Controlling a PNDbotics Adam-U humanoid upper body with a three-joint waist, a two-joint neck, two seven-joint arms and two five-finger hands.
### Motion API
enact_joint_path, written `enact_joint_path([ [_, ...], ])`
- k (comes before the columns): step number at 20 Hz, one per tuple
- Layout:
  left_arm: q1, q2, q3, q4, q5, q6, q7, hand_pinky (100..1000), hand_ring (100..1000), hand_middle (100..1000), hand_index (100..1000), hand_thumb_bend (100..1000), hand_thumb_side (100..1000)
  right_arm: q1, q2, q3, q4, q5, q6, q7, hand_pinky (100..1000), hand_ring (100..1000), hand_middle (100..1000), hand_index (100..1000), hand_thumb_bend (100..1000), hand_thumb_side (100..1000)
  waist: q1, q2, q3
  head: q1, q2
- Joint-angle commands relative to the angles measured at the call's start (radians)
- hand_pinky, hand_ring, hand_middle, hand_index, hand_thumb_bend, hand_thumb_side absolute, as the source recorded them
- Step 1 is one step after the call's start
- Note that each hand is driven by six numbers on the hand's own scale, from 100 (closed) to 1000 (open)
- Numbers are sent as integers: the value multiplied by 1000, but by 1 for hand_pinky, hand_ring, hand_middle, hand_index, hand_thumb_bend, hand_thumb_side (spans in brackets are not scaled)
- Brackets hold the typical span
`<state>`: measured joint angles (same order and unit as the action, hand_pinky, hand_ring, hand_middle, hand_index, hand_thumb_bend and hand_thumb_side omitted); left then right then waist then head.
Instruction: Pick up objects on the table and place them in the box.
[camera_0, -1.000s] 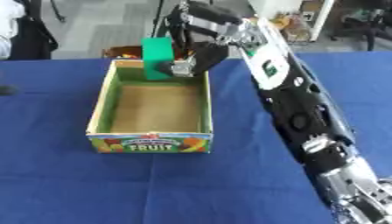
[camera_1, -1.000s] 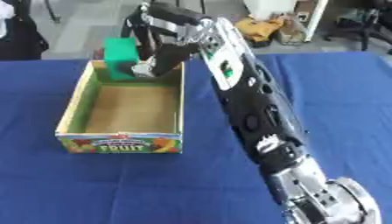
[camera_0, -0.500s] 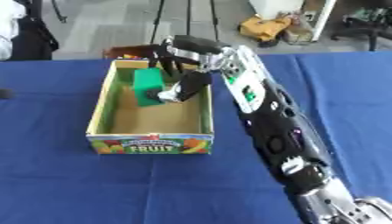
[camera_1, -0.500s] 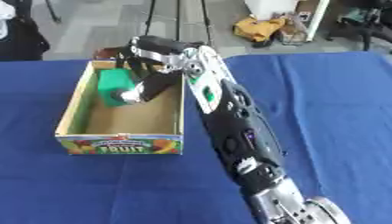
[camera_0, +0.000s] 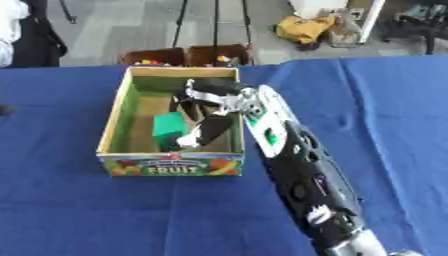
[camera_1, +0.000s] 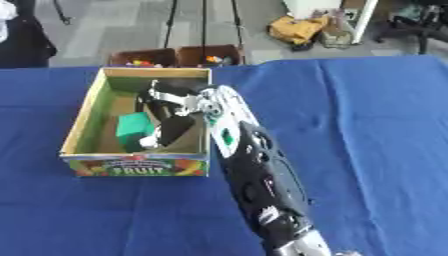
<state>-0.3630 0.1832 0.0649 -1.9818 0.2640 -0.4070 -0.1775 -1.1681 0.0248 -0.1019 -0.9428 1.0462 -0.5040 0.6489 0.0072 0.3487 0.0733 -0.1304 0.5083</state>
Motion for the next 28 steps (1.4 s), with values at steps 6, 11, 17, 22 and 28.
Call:
enact_joint_path([
  [6,-14,7,-2,-18,-1,0,-5,670,718,866,966,100,1000,-8,14,-15,10,48,-12,21,373,487,359,474,247,477,2,-14,1,0,-15],
  [11,-15,6,-3,-18,-2,0,-7,670,718,867,965,100,1000,-10,13,-19,9,74,-19,5,421,543,457,623,304,534,3,-13,0,0,-16],
  [17,-14,5,-4,-18,-3,2,-10,671,718,867,966,100,1000,-20,7,-25,-6,99,-33,-15,485,612,586,765,375,595,5,-14,-5,-1,-17],
  [22,-13,3,-6,-18,-3,4,-12,670,717,867,966,100,1000,-35,4,-30,-14,119,-38,-24,511,649,646,872,458,630,8,-16,-8,-3,-17],
  [28,-12,3,-6,-18,-1,4,-12,671,717,867,966,100,1000,-40,5,-43,-61,94,-37,-30,512,646,658,877,494,671,11,-21,-12,-3,-17],
])
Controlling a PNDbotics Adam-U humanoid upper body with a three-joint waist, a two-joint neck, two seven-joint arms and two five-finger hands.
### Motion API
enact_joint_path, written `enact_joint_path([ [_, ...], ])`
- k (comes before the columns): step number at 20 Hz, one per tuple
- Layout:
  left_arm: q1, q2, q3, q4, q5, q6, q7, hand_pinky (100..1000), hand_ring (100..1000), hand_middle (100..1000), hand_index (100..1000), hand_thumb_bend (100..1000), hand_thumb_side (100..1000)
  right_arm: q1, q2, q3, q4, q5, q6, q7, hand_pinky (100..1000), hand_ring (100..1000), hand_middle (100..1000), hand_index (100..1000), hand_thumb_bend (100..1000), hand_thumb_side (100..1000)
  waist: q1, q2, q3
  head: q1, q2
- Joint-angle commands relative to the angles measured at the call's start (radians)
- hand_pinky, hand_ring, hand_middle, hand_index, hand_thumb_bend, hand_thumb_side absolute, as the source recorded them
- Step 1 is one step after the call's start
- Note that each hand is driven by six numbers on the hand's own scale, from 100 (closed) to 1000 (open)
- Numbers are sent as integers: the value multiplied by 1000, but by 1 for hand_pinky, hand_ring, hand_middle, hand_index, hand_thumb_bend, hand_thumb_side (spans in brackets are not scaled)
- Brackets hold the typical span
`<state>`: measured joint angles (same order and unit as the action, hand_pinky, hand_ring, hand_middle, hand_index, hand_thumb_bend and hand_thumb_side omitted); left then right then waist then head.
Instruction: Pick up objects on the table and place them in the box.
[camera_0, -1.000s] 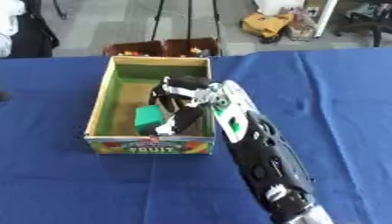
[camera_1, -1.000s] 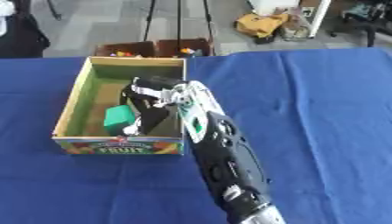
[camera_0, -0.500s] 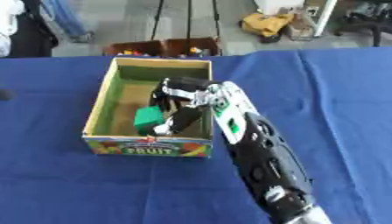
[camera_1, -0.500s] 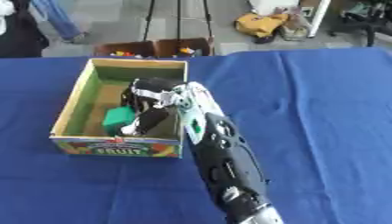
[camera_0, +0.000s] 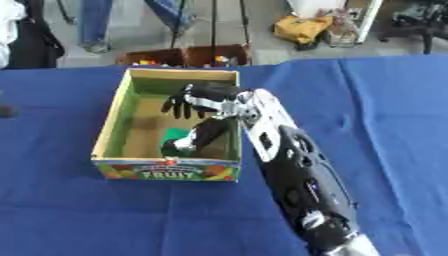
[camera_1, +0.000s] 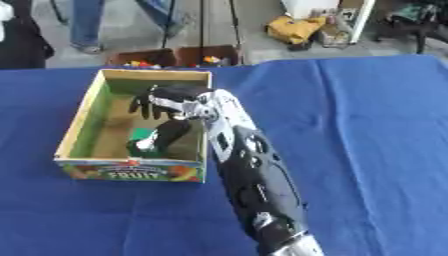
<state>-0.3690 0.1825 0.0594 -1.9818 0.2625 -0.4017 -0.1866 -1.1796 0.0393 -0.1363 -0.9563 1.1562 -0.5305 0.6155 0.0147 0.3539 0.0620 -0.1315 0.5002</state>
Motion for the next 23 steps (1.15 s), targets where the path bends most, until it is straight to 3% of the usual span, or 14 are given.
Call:
enact_joint_path([
  [1,-6,4,0,-18,1,-2,-3,671,717,867,966,100,1000,-29,-10,-11,-64,-27,-9,-3,511,640,656,873,497,684,5,-26,-1,-2,-8],
  [5,-5,4,2,-18,3,-4,-1,671,717,867,965,100,1000,-36,-8,-41,-149,-80,-3,-49,504,624,658,860,484,735,8,-29,-5,3,-6],
  [8,-3,4,3,-18,3,-5,1,671,717,867,965,100,1000,-44,-15,-67,-216,-121,-3,-89,498,620,661,852,421,805,11,-30,-9,7,-4],
  [9,-3,4,4,-18,3,-6,2,671,717,867,965,100,1000,-45,-19,-77,-238,-135,-3,-103,495,621,668,847,351,839,13,-31,-11,10,-3],
  [16,4,5,9,-18,2,-15,9,671,717,866,965,100,1000,-30,-64,-133,-394,-230,9,-199,522,667,718,858,232,978,29,-40,-25,22,2],
  [20,7,8,11,-18,2,-23,13,671,718,866,964,100,1000,-9,-107,-156,-480,-283,-2,-251,569,725,767,892,117,1000,39,-43,-35,34,7],
  [23,7,12,13,-18,3,-29,17,672,719,866,964,100,1000,16,-133,-162,-541,-321,-33,-289,654,787,812,923,100,1000,45,-44,-43,43,9],
])
